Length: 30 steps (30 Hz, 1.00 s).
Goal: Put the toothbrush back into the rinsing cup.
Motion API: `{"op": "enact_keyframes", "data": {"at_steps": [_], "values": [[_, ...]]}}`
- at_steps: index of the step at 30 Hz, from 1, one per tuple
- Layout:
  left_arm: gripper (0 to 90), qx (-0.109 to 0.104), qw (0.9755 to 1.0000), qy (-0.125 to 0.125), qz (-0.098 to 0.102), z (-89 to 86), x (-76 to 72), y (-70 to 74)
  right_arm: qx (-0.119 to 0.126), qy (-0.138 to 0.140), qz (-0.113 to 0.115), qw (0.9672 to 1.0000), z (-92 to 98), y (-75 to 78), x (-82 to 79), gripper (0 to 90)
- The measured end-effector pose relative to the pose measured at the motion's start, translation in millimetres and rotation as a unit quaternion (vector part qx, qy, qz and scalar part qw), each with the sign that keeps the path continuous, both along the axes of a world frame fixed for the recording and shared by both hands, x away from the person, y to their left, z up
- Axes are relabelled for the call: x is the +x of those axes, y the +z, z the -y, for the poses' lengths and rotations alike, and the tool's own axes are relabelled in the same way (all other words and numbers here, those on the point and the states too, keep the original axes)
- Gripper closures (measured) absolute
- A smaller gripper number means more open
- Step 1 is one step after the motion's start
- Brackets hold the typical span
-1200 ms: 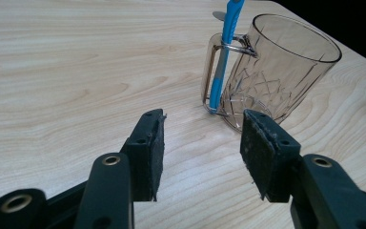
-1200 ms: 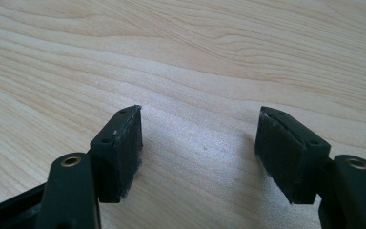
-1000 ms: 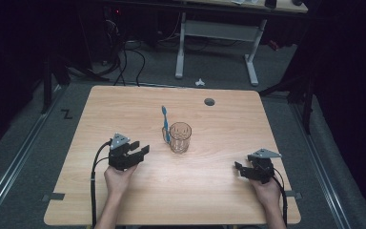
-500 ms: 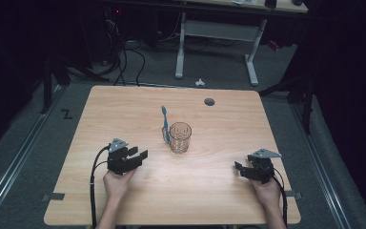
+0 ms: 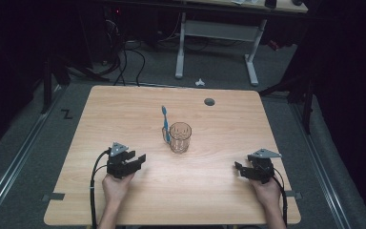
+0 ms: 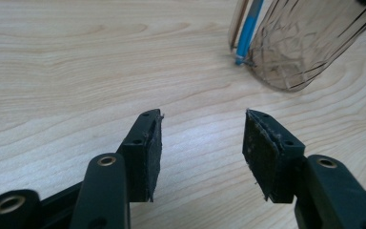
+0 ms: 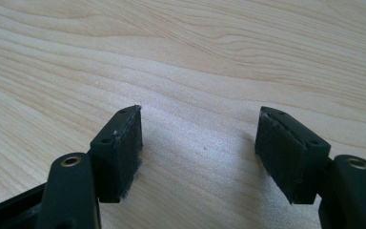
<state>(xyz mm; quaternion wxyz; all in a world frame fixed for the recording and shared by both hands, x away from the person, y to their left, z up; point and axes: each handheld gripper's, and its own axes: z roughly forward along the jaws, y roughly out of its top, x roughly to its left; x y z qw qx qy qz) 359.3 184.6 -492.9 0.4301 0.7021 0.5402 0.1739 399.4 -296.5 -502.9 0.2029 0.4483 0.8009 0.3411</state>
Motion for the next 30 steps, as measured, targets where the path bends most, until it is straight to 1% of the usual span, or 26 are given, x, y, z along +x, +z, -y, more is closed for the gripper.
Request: {"op": "enact_keyframes", "data": {"at_steps": [3, 6, 7, 10, 12, 16, 20, 23, 26, 30], "values": [[48.1, 0.012, 0.9999, 0.002, 0.000, 0.1, -1.1, -1.1, 0.000, 0.000, 0.000, 1.0000, 0.0, 0.0, 0.0, 33.5], [47.8, 0.013, 0.9999, 0.007, -0.001, -1.2, -2.2, -2.8, 0.000, 0.000, 0.000, 1.0000, 0.0, 0.0, 0.0, 33.5], [47.7, 0.019, 0.9998, 0.008, -0.002, -1.5, -2.6, -3.9, 0.000, 0.000, 0.000, 1.0000, 0.0, 0.0, 0.0, 33.5], [47.6, 0.018, 0.9998, 0.008, -0.008, -2.1, -3.8, -6.3, 0.000, 0.000, 0.000, 1.0000, 0.0, 0.0, 0.0, 33.5], [47.5, 0.018, 0.9998, 0.010, -0.007, -2.5, -5.0, -6.6, 0.000, 0.000, 0.000, 1.0000, 0.0, 0.0, 0.0, 33.5], [47.3, 0.023, 0.9996, 0.014, -0.005, -3.1, -7.2, -7.8, -0.001, 0.001, 0.001, 1.0000, 0.1, 0.0, 0.2, 33.5], [47.1, 0.030, 0.9994, 0.015, -0.009, -2.3, -8.4, -11.0, -0.001, 0.001, 0.001, 1.0000, 0.1, 0.0, 0.2, 33.5], [46.8, 0.045, 0.9988, 0.016, -0.009, -1.3, -9.4, -12.9, 0.000, 0.000, 0.000, 1.0000, 0.0, 0.0, 0.0, 33.5], [46.5, 0.055, 0.9982, 0.021, -0.011, -0.3, -9.7, -15.6, -0.001, 0.001, 0.001, 1.0000, 0.0, 0.0, 0.1, 33.5], [46.0, 0.066, 0.9975, 0.024, -0.008, 1.4, -10.6, -15.5, -0.001, 0.001, 0.001, 1.0000, 0.1, -0.1, 0.2, 33.5]]}}
